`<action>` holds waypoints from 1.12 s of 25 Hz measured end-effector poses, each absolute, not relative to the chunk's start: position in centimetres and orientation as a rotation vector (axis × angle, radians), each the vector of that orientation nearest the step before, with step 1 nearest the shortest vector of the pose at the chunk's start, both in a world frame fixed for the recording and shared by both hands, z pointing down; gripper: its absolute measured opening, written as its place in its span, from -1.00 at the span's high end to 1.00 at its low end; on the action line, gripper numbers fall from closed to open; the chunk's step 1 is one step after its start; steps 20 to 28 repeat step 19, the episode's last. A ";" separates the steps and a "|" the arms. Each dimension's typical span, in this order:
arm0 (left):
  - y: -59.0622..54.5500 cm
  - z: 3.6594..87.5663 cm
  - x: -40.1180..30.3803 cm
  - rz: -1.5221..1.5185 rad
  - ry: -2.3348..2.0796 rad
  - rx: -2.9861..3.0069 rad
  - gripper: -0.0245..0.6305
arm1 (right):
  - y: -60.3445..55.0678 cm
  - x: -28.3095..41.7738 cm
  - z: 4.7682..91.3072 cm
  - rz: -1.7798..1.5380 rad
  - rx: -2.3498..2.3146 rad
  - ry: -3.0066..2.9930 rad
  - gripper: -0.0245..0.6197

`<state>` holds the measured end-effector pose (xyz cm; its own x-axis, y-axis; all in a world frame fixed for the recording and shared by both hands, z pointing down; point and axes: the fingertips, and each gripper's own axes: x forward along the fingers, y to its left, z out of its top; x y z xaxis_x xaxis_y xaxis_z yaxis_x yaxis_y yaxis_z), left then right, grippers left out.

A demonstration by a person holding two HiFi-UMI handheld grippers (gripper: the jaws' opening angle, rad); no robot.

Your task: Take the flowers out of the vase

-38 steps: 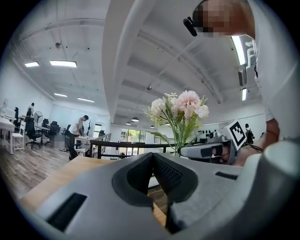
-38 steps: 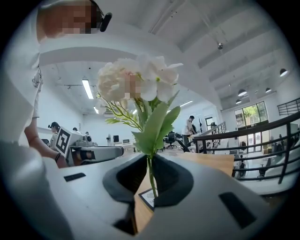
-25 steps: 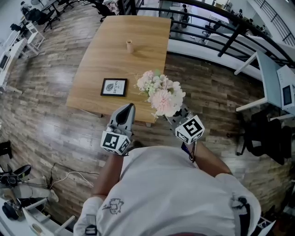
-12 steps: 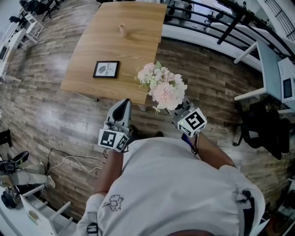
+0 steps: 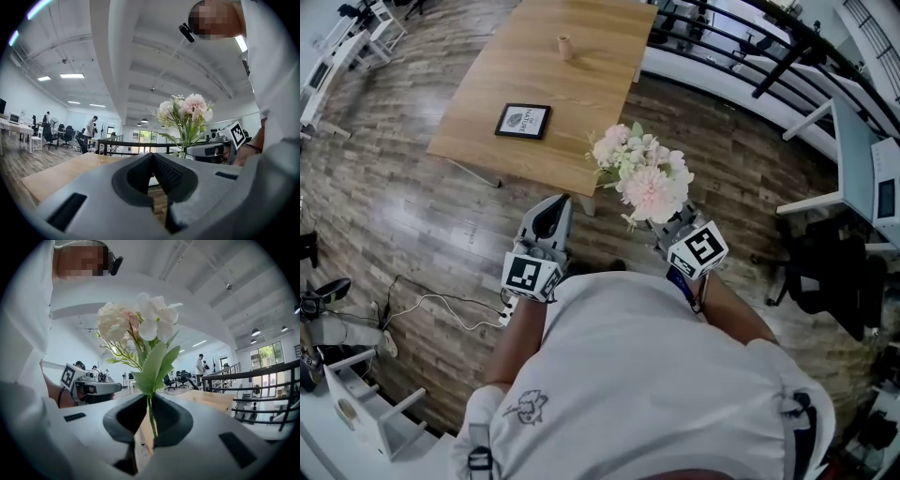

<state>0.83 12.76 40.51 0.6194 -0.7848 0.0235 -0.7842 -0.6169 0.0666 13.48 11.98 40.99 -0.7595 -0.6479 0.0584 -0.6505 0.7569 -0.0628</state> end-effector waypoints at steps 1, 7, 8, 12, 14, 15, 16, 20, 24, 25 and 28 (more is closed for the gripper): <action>12.8 40.4 0.7 -0.009 -1.341 2.768 0.91 | 12.0 13.5 41.0 0.126 1.079 -2.913 0.80; 13.0 40.0 1.0 0.022 -1.327 2.791 0.91 | 12.3 13.6 40.9 0.137 1.086 -2.913 0.80; 12.9 40.1 0.9 0.022 -1.327 2.783 0.91 | 12.3 13.5 40.9 0.140 1.089 -2.913 0.80; 12.8 40.3 0.6 0.021 -1.315 2.768 0.91 | 12.3 13.4 41.0 0.149 1.106 -2.914 0.80; 12.8 40.2 0.4 0.024 -1.309 2.778 0.91 | 12.3 13.3 40.9 0.150 1.118 -2.916 0.80; 12.8 40.2 0.4 0.020 -1.305 2.782 0.91 | 12.2 13.3 40.9 0.149 1.123 -2.916 0.80; 12.7 40.1 0.3 0.013 -1.301 2.783 0.91 | 12.1 13.3 40.9 0.148 1.127 -2.915 0.80; 12.4 40.1 0.2 -0.016 -1.298 2.775 0.91 | 12.0 13.4 41.1 0.154 1.130 -2.911 0.80; 12.4 40.1 0.2 -0.016 -1.298 2.775 0.91 | 12.0 13.4 41.1 0.154 1.130 -2.911 0.80; 12.4 40.1 0.2 -0.016 -1.298 2.775 0.91 | 12.0 13.4 41.1 0.154 1.130 -2.911 0.80; 12.4 40.1 0.2 -0.016 -1.298 2.775 0.91 | 12.0 13.4 41.1 0.154 1.130 -2.911 0.80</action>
